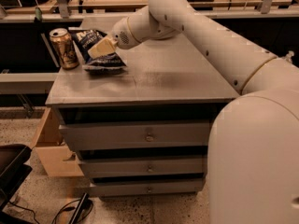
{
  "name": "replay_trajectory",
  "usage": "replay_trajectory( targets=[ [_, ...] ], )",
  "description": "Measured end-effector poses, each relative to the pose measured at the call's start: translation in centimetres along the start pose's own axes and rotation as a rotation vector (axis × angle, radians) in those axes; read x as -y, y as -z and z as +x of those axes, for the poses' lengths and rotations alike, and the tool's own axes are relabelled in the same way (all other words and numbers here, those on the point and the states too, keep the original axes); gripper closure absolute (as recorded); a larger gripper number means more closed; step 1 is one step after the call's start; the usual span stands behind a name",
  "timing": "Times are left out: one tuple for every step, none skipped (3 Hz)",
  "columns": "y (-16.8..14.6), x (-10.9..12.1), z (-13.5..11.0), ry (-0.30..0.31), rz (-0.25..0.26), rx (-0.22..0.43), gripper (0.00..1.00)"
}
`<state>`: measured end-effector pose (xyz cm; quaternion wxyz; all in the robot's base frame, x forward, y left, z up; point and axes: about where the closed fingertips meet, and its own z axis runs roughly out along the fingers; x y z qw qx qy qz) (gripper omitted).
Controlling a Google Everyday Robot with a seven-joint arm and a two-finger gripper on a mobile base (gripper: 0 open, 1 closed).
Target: Move blue chip bag near orange can
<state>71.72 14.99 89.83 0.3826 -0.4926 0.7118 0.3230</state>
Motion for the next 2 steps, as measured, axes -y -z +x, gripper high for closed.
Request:
replay_trajectory(
  targets=[
    [-0.26, -0.12, 0.03, 0.0, -0.004, -0.001, 0.0],
    [-0.28, -0.13, 0.04, 0.0, -0.004, -0.001, 0.0]
  ],
)
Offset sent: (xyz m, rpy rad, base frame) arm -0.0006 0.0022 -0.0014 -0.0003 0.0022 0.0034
